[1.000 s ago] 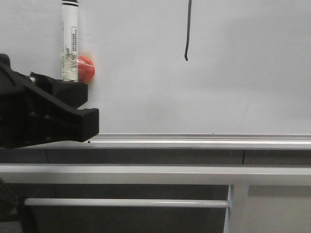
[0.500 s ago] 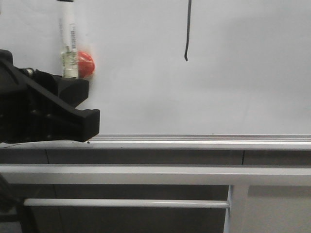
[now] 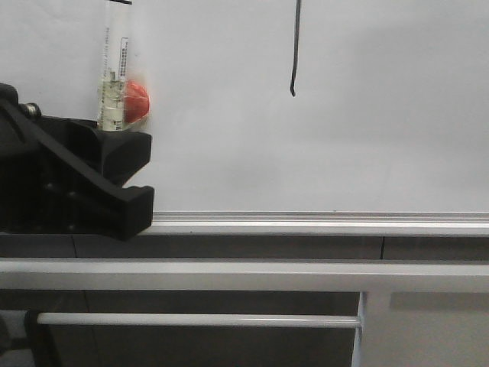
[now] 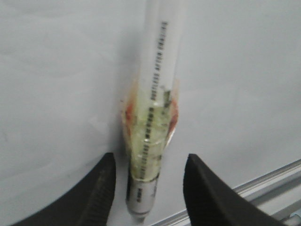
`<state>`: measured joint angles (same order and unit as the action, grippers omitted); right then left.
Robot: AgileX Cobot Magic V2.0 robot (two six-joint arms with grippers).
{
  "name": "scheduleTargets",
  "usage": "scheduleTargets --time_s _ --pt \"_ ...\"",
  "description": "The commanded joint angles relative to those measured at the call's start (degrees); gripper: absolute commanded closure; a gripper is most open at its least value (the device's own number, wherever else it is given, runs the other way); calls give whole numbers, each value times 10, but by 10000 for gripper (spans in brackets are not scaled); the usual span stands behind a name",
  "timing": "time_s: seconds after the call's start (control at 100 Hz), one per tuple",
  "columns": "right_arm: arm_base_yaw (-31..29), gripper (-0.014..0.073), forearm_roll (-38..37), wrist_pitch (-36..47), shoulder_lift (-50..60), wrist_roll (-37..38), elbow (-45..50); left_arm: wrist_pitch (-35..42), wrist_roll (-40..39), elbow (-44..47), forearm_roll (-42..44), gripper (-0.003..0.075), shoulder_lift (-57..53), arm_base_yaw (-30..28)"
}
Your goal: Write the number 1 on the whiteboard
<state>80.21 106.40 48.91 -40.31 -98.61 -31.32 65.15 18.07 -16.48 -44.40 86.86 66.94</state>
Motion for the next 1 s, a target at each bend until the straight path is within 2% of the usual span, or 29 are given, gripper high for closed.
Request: scheduleTargets --time_s 0.0,0.2,0.39,0.57,0.62,0.69,0.78,0.99 --pt "-3 657 -31 -12 2 -8 -13 142 -13 -2 19 351 -14 0" --pt "-3 657 -31 -6 2 -8 -13 142 -17 2 6 348 -21 3" --pt "-3 657 -31 -5 2 -8 -13 142 -16 32 4 348 -72 3" --pt "-3 657 -31 -3 2 -8 -13 142 -17 63 42 365 -141 22" --pt "-3 657 -31 -3 2 -8 -13 142 -11 70 52 407 -160 34" --pt "-3 657 -31 -3 2 -8 -13 142 14 82 76 520 -184 49" --pt "-3 657 -31 -3 2 -8 -13 142 18 102 81 745 -215 68" --pt "-3 657 -31 -2 2 -47 -13 132 44 138 55 741 -300 78"
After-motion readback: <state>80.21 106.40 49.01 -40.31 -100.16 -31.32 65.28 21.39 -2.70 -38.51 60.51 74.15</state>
